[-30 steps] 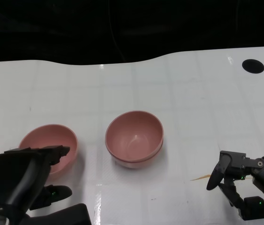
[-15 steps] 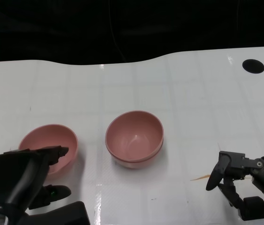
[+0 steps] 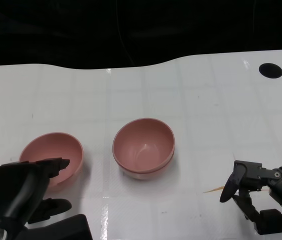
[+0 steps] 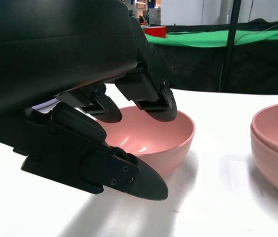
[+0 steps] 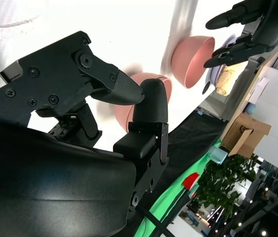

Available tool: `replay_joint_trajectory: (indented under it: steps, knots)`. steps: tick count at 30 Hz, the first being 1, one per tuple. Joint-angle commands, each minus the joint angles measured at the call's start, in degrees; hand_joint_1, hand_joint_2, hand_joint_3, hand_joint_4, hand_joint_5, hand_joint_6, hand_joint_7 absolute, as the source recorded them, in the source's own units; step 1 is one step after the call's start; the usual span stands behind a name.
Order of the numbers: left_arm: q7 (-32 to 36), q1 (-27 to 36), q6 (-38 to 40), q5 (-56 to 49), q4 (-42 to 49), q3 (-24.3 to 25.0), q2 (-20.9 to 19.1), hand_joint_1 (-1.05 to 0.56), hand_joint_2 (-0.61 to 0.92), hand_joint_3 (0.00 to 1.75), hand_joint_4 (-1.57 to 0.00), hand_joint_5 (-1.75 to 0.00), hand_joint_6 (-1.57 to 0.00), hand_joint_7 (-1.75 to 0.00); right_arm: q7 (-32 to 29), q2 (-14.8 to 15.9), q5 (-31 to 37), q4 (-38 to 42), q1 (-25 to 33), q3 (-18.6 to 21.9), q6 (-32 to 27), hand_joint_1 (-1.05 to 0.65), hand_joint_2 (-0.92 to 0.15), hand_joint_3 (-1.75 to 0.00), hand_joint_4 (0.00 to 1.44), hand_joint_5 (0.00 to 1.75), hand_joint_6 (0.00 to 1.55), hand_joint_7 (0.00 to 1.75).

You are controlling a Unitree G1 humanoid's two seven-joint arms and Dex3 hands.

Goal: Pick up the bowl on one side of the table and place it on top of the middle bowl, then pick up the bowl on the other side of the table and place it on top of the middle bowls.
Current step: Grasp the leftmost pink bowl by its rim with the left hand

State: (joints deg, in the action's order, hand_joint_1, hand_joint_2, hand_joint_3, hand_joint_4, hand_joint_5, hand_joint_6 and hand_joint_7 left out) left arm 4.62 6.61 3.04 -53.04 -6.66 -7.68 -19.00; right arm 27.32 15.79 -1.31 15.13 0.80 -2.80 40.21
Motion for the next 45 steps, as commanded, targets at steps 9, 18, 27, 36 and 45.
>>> replay_joint_trajectory:
  steps: [9, 18, 27, 36, 45]
  knots:
    - [2.55, -2.25, -1.39, 2.62, 4.57, -0.56, -2.15, -0.70, 0.87, 0.00, -0.74, -0.01, -0.79, -0.01, -0.66, 0.89, 0.29, -0.78, 0.14, -0.08, 0.23, -0.16, -0.62, -1.04, 0.88, 1.75, 0.67, 1.70]
    - [2.51, -3.25, -1.95, 3.24, 6.02, -1.26, -2.63, -0.68, 0.88, 0.00, -0.75, -0.01, -0.81, -0.01, -1.02, 0.92, 0.83, -0.50, -0.18, -0.15, 0.51, -0.17, -0.62, -1.03, 0.87, 1.75, 0.67, 1.71]
    - [1.33, -3.32, -1.10, 3.14, 4.43, -3.36, -2.53, -0.68, 0.88, 0.00, -0.74, 0.00, -0.81, 0.00, -0.34, 1.00, -0.46, -0.30, -0.06, -0.06, 0.68, -0.15, -0.62, -1.05, 0.88, 1.75, 0.67, 1.71]
    - [2.53, -3.95, -1.99, 3.43, 5.35, -4.75, -2.51, -0.68, 0.88, 0.00, -0.77, -0.01, -0.81, 0.00, 0.17, 1.30, -1.18, -0.40, 0.06, -0.05, 0.14, -0.16, -0.61, -1.06, 0.88, 1.75, 0.68, 1.70]
    - [1.71, -4.77, -1.70, 3.93, 6.21, -5.40, -2.74, -0.66, 0.88, 0.00, -0.77, 0.00, -0.80, 0.00, -0.20, 1.01, -0.83, -0.49, 0.15, -0.02, 0.39, -0.16, -0.60, -1.06, 0.88, 1.75, 0.68, 1.71]
